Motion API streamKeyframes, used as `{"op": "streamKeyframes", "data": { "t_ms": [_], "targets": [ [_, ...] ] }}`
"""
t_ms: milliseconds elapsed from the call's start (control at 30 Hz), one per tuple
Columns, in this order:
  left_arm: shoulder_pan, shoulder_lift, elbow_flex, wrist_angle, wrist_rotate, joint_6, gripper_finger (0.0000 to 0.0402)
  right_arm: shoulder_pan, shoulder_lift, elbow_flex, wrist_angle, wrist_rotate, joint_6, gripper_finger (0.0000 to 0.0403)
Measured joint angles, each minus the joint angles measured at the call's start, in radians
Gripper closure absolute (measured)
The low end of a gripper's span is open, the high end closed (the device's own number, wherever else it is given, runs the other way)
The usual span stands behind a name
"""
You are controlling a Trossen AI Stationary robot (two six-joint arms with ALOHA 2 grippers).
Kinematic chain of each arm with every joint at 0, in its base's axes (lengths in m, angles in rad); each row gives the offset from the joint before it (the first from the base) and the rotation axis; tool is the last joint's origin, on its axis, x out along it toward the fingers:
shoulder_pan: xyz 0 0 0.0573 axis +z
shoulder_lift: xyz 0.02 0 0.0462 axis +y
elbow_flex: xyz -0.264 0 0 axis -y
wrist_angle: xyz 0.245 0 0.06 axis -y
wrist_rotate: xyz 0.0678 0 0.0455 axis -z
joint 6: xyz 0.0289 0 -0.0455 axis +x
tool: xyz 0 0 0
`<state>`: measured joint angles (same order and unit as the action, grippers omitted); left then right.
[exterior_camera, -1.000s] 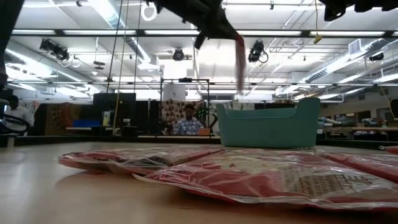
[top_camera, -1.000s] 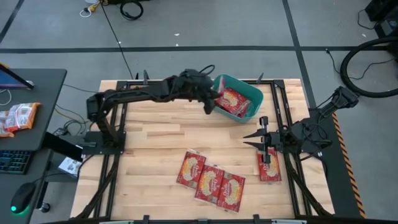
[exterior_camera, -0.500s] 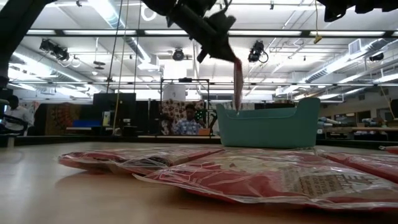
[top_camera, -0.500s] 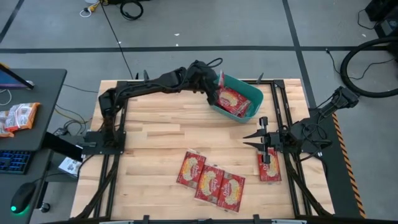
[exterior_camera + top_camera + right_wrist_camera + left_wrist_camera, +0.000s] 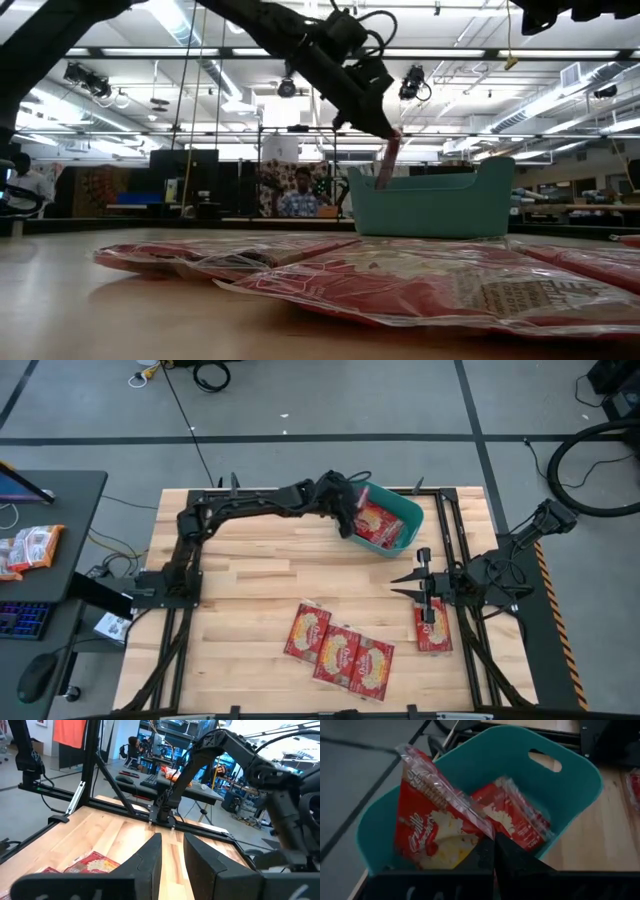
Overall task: Sort popcorn bags into baskets
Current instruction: Put the popcorn bag into the bin
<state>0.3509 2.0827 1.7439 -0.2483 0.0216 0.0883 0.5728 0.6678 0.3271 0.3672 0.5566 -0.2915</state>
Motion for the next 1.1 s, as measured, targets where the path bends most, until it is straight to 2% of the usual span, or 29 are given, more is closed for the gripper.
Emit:
{"op": "streamKeyframes", "data": {
  "t_ms": [233, 500, 633, 833, 1100],
  "targets": [
    [-0.035, 0.059, 0.001, 0.13, 0.004, 0.037, 0.0376, 0.0, 0.0, 0.0, 0.0, 0.0, 0.0, 0.0317],
    [-0.062, 0.087, -0.001, 0.164, 0.044, -0.019, 0.0264, 0.002, 0.0, 0.0, -0.003, 0.0, 0.0, 0.0317],
    [-0.086, 0.026, -0.001, 0.04, 0.107, 0.005, 0.0227, 0.002, 0.0, 0.0, -0.009, 0.0, 0.0, 0.0317],
    [-0.169, -0.031, 0.001, -0.241, 0.251, 0.108, 0.0229, 0.002, 0.0, 0.0, -0.01, 0.0, 0.003, 0.0317],
    [-0.324, -0.018, -0.002, -0.62, 0.237, 0.106, 0.0239, 0.002, 0.0, 0.0, -0.004, 0.0, 0.008, 0.0317]
  ]
}}
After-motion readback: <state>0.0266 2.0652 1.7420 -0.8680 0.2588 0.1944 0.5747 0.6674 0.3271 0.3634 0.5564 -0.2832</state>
